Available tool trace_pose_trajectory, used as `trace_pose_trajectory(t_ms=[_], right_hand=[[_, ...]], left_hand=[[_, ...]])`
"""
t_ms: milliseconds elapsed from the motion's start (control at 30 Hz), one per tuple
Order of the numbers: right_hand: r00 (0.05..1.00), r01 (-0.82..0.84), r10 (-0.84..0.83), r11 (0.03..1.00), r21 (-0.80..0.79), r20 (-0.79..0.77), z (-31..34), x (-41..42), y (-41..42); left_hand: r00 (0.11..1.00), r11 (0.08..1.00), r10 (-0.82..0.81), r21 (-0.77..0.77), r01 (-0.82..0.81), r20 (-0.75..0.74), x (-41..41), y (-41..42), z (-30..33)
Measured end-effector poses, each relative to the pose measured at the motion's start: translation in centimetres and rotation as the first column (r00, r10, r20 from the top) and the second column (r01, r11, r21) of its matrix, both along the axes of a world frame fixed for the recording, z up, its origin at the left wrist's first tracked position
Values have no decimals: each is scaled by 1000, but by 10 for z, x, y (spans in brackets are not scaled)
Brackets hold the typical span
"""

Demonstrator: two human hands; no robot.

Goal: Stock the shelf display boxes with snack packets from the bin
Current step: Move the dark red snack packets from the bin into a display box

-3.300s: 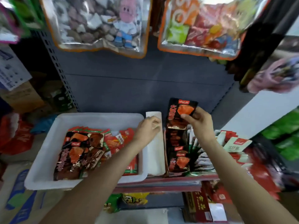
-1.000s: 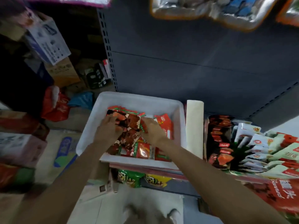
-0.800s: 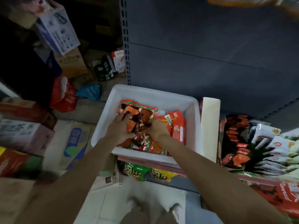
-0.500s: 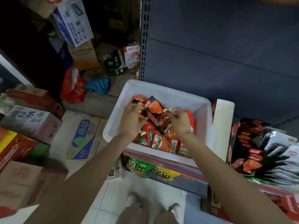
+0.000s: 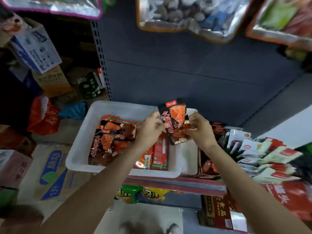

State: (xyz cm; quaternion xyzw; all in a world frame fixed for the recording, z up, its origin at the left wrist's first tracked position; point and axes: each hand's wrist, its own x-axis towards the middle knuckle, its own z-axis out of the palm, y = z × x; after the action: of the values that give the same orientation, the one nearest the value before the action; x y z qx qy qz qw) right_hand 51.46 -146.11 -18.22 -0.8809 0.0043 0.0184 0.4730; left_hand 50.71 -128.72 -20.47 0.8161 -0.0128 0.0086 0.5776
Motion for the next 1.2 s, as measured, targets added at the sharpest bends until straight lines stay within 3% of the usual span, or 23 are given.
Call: trace_pose_trajectory(t_ms=[200, 467, 600, 700, 767, 933, 1067, 1200], right_hand=[[964, 169, -114, 960, -222, 242, 15, 6, -74], [971, 172, -117, 947, -272, 208, 4, 11, -128], [987, 85, -29, 927, -364, 156, -1, 13, -139], [979, 0, 51, 969, -248, 199, 5, 8, -149], [968, -47, 91, 982, -185, 236, 14, 4, -153], [977, -21, 104, 914, -404, 185, 9, 16, -156], [994, 13, 47, 845, -534, 99, 7, 21, -147], [987, -17, 116, 768, -640, 114, 9, 17, -141]], left_hand=[[994, 999, -45, 22, 43, 104, 20, -82, 13], [975, 977, -137, 189, 103, 175, 28, -134, 17], [963, 924, -201, 361, 127, 177, 30, -139, 9], [967, 883, -221, 448, 143, 127, 30, -140, 6], [970, 876, -224, 456, 158, 95, 32, -141, 6], [975, 877, -218, 447, 178, 38, 36, -146, 0], [978, 929, -128, 366, 60, 164, 31, -146, -2], [925, 924, -222, 369, 99, 308, 27, -144, 1]])
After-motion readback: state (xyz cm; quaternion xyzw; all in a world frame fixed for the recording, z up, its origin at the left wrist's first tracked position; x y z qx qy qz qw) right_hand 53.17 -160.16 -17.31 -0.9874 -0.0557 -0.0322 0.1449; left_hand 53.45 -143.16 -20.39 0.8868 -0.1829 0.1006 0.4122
